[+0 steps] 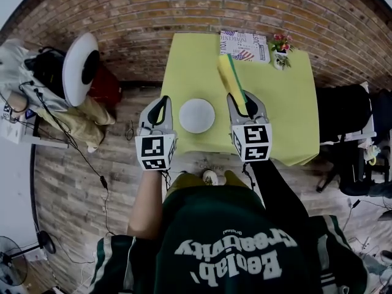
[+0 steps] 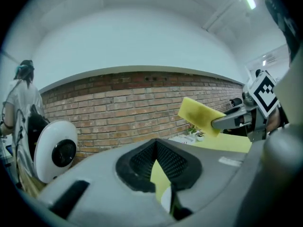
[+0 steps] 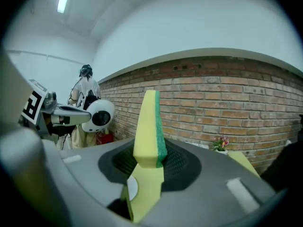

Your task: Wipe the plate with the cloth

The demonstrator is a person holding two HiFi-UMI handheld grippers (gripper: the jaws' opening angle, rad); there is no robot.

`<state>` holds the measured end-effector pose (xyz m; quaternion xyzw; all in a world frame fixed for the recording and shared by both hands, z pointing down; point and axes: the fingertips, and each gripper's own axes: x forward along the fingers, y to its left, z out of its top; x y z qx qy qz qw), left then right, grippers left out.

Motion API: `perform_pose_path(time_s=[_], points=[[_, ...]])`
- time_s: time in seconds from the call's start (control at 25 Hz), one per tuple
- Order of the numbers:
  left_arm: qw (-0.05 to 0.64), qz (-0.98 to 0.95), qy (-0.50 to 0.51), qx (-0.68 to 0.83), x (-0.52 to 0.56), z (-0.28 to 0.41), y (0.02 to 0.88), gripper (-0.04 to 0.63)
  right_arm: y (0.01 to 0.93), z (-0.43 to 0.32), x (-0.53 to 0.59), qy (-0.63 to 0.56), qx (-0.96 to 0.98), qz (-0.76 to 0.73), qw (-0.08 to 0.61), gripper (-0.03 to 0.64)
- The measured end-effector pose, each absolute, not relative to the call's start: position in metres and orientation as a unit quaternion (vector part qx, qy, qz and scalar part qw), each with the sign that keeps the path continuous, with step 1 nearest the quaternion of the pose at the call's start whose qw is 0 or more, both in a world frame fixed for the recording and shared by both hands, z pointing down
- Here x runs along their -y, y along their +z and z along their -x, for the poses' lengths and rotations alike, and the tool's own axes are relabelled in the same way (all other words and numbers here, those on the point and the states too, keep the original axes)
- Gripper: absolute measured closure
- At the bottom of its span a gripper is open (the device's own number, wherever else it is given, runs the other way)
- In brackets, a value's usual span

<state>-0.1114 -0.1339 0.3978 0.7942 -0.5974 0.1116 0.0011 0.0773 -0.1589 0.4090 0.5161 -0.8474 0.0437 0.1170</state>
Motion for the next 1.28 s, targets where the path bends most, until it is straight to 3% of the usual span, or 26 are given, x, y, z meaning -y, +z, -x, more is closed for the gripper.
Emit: perform_pose_path(time_s=[0.48,1.28], points=[[-0.039,-0.805,0.064,0.589,0.124,0.108,0.331,0.592,0.362,-0.076,0.144,0.004,0.855,-0.512,0.080,0.488],[-0.039,-0.809,0.064,0.584,0.128,0.098,0.332,0.591,0.356,-0.080,0.145,0.001,0.852,-0.519,0.067,0.486]])
